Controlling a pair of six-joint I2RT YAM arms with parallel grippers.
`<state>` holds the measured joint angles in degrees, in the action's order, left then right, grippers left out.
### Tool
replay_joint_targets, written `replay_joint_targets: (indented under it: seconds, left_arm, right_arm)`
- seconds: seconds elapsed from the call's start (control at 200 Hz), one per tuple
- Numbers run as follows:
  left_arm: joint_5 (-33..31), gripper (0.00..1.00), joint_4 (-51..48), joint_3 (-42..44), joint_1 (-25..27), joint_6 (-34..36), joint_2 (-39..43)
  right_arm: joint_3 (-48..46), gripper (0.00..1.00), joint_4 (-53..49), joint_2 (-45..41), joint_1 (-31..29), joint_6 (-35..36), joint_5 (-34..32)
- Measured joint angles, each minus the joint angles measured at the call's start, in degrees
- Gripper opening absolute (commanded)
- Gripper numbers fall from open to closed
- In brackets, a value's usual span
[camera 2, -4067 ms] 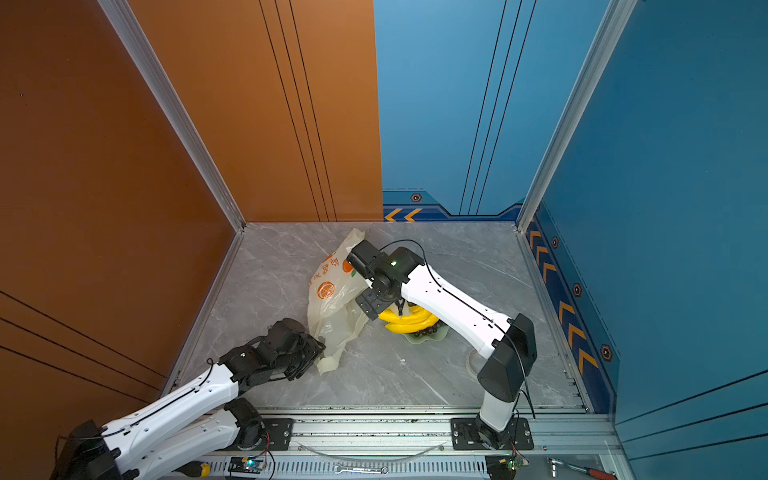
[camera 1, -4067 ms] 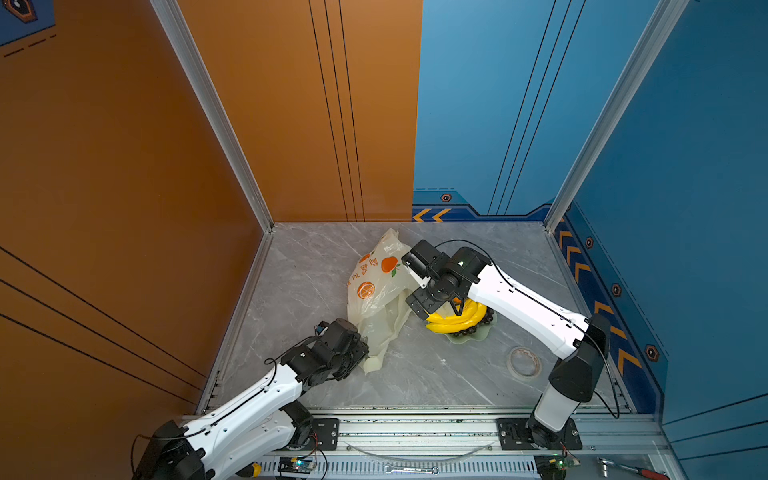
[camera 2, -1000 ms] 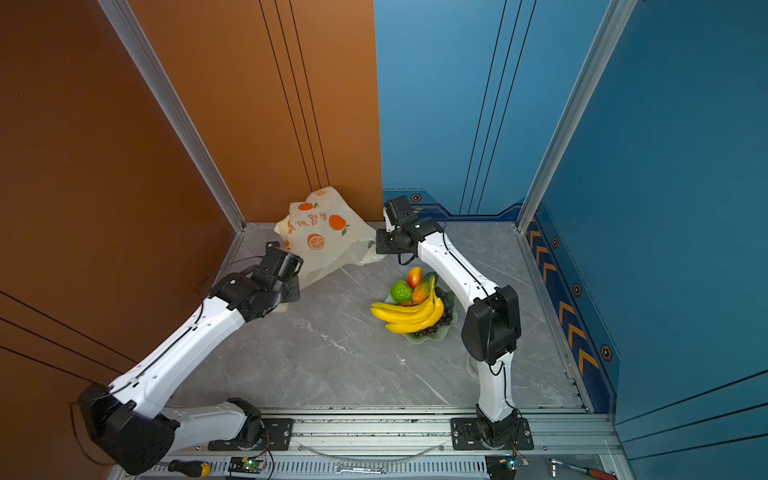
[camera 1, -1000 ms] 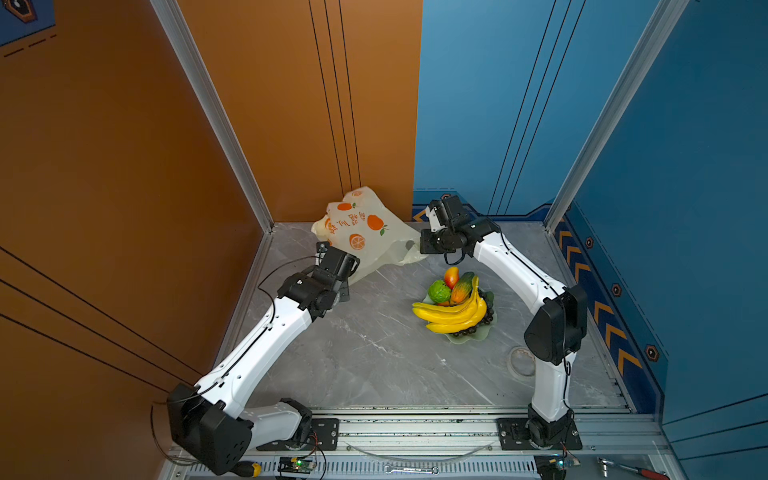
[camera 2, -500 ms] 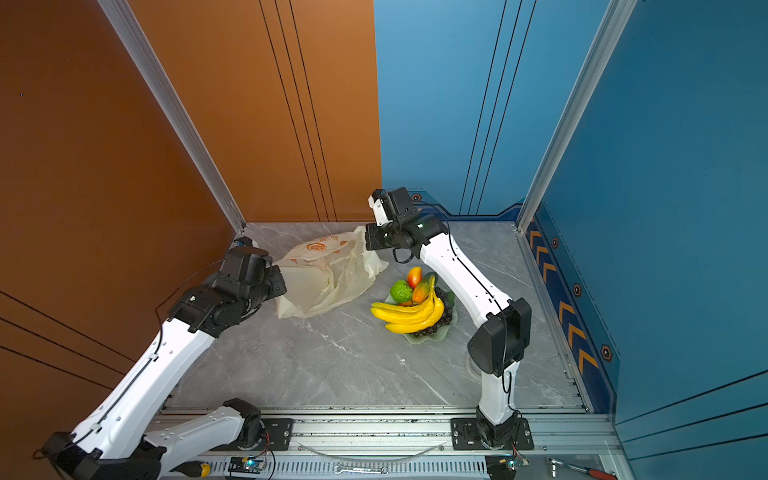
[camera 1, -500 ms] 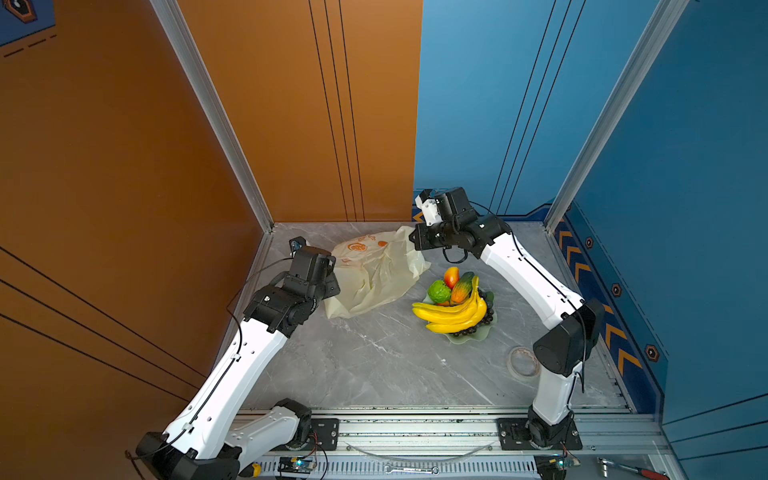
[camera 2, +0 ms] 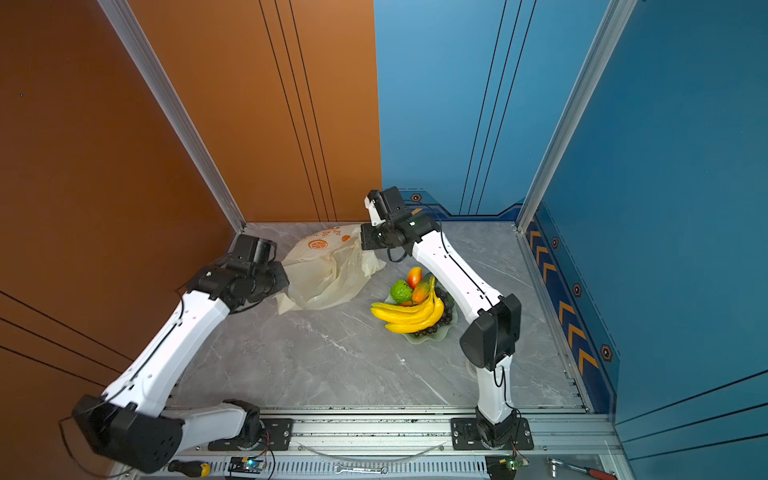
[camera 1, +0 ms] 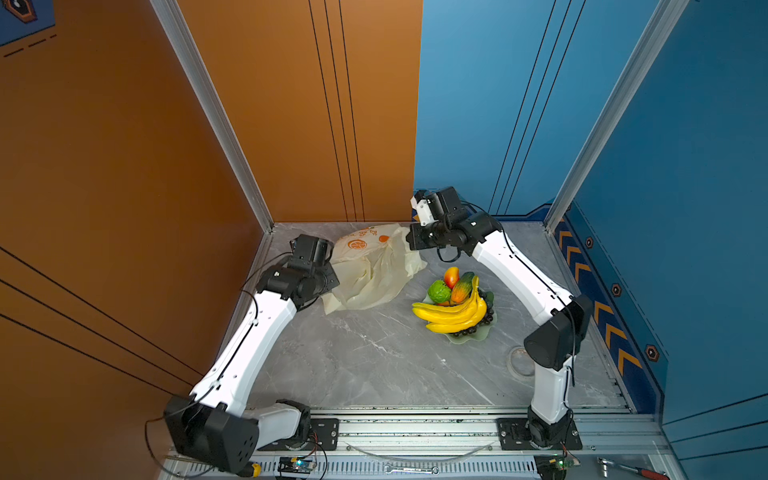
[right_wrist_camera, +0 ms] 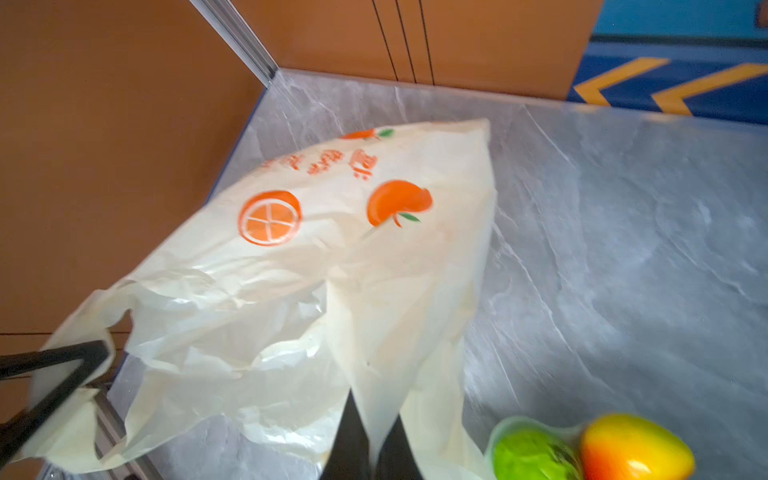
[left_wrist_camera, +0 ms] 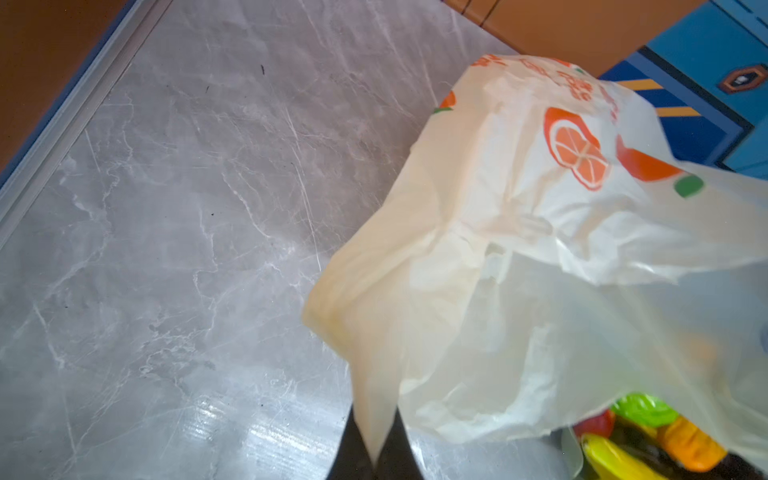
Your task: Place the fruits into the plastic bag
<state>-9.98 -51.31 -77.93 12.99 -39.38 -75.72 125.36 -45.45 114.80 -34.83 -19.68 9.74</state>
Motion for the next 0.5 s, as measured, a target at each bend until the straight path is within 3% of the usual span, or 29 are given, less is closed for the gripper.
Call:
replay_joint_targets:
  seconds: [0.16, 0.28, 0.335, 0.426, 0.501]
  left_arm:
    - [0.96, 0.00, -0.63, -30.82, -0.09, 3.32, -15.47]
    - [-1.05, 0.00, 0.92, -51.41, 4.81, 8.04, -18.84]
    - [-4.48, 0.00, 1.38, -58.69, 10.23, 12.70, -18.49]
    - [-10.95, 0.00, 6.62, -60.41, 22.71, 22.29, -14.62]
    - [-16.74, 0.00, 13.68, -50.38, 33.31, 31.34, -7.26]
  right_arm:
    - [26.82, 0.00, 1.46, 12.41, -2.36, 2.99, -4.96]
    - [27.76, 0.00, 9.60, 8.70, -3.78, 6.62, -6.80]
    - [23.39, 0.00, 14.93, 3.67, -4.81, 8.66, -7.37]
    - [16.94, 0.00, 21.31, -4.87, -6.91, 11.10, -7.93]
    - [10.47, 0.00, 26.51, -12.41, -8.83, 13.42, -8.17]
